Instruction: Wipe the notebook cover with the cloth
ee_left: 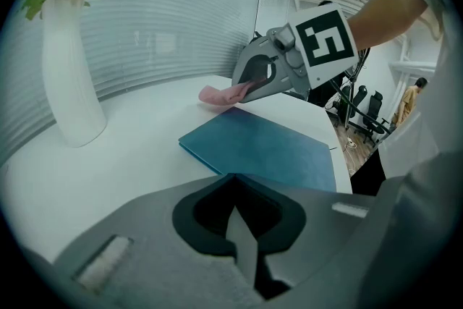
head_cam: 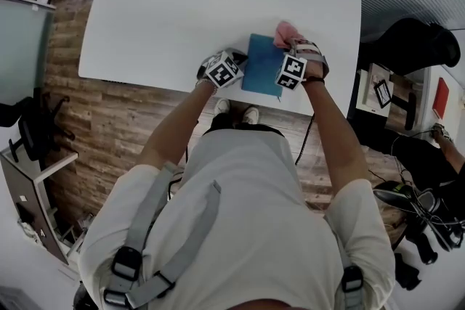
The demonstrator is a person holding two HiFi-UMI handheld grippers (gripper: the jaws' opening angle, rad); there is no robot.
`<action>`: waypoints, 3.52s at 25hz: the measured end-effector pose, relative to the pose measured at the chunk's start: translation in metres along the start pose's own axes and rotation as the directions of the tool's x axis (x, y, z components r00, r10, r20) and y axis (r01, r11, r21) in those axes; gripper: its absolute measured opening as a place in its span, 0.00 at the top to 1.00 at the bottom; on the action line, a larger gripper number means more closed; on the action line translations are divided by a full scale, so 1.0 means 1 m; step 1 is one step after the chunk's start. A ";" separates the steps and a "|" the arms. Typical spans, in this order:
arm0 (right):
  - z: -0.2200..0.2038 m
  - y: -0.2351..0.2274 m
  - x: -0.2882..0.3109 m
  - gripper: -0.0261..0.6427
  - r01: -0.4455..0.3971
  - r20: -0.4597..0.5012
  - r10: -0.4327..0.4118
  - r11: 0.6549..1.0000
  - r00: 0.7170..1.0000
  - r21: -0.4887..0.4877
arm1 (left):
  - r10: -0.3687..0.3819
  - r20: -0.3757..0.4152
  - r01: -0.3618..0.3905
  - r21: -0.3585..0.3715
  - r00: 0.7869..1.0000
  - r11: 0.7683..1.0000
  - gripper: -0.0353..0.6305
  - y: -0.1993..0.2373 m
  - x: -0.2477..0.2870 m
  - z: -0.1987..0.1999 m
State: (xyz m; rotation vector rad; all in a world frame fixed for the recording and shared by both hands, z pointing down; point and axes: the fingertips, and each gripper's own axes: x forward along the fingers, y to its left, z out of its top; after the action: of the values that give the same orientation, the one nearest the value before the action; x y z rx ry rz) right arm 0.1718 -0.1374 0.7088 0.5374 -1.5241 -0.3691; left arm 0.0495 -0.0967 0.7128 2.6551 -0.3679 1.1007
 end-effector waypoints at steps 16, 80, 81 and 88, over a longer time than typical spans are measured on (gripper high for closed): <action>-0.006 0.022 0.017 0.95 -0.020 -0.015 0.019 1.000 1.000 -0.018 | 0.003 0.002 -0.003 0.003 1.000 1.000 0.95 0.000 0.000 0.001; 0.007 0.077 -0.019 0.95 -0.078 0.045 0.077 0.997 0.996 0.013 | 0.010 -0.002 -0.010 -0.002 1.000 1.000 0.95 0.002 0.001 0.000; 0.007 0.078 -0.020 0.95 -0.078 0.048 0.077 0.997 0.996 0.015 | 0.009 -0.003 -0.009 -0.003 1.000 1.000 0.95 0.002 0.002 -0.001; 0.010 0.085 -0.025 0.95 -0.090 0.055 0.089 0.996 0.995 0.016 | 0.009 -0.004 -0.009 -0.002 1.000 1.000 0.95 0.003 0.001 0.000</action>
State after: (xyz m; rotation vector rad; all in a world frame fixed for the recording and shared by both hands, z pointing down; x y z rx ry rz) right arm 0.1528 -0.0540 0.7343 0.4751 -1.5992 -0.3027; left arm 0.0495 -0.0997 0.7138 2.6515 -0.3800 1.1068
